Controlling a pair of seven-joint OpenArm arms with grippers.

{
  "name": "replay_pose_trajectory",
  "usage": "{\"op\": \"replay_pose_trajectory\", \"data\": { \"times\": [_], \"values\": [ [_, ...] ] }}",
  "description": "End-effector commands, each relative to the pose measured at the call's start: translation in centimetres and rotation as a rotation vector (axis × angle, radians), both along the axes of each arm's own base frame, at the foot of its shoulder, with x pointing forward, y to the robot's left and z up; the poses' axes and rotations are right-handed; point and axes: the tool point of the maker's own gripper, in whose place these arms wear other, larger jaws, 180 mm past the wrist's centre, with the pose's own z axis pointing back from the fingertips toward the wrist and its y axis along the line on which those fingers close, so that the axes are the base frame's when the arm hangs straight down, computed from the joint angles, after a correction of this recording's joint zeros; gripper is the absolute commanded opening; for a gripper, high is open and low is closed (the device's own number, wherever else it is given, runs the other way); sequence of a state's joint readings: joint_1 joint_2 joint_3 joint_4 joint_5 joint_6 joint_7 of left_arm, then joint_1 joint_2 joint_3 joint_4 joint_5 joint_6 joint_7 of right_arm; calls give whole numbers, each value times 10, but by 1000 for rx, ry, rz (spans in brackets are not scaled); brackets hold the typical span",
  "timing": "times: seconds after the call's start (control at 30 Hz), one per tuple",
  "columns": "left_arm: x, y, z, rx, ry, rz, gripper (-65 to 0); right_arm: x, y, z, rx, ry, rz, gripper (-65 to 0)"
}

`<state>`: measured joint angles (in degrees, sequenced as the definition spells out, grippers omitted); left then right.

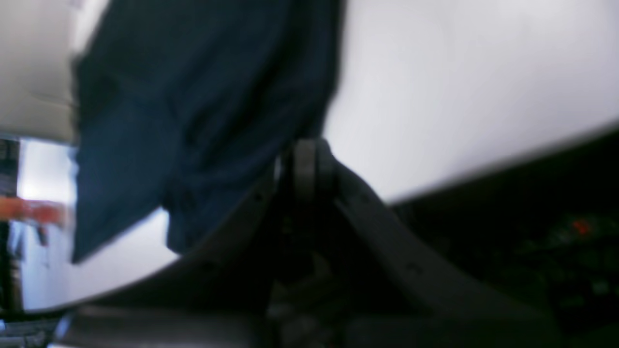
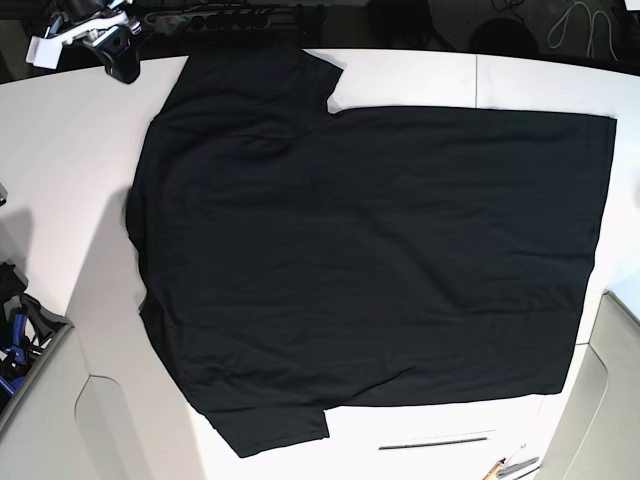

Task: Fold the T-shirt properly
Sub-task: 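Move the right gripper to the black shirt's shoulder corner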

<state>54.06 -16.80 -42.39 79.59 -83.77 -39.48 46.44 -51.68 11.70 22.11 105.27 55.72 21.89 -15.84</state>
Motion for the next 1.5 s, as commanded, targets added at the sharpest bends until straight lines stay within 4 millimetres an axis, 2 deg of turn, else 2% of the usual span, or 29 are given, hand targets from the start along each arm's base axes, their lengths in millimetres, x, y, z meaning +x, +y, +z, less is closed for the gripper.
{"op": "replay_pose_trajectory", "data": {
  "times": [0.0, 0.1, 0.27, 0.4, 0.57, 0.77, 0.8, 0.9, 0.97, 1.17, 1.3, 1.47],
  "values": [
    [1, 6, 11, 16, -16, -9, -650, 7, -1, 11, 9, -55, -11, -650],
    [19, 8, 25, 48, -69, -41, -650, 21, -1, 18, 25, -111, -45, -650],
    [58, -7, 48, 72, -171, -140, -650, 36, 4, 22, 46, -158, -70, -650],
    [82, -15, 61, 89, -239, -180, -650, 41, 7, 24, 63, -178, -91, -650],
    [96, -17, 64, 89, -273, -193, -650, 43, 12, 23, 79, -186, -117, -650],
    [103, -19, 65, 86, -290, -201, -650, 40, 17, 15, 26, -159, -97, -650],
    [103, -19, 65, 85, -288, -203, -650, 39, 18, 14, 23, -157, -98, -607],
    [106, -21, 65, 80, -290, -215, -650, 44, 20, 14, 13, -166, -95, -371],
    [110, -22, 65, 79, -299, -219, -650, 50, 21, 13, -18, -171, -78, -310],
    [111, -22, 66, 79, -301, -219, -650, 69, 14, 12, -61, -167, -96, -307],
    [110, -22, 66, 79, -300, -220, -650, 83, 17, 7, -82, -138, -61, -307],
    [110, -22, 65, 79, -300, -220, -650, 85, 6, -1, -146, -87, -90, -307]
  ]
}}
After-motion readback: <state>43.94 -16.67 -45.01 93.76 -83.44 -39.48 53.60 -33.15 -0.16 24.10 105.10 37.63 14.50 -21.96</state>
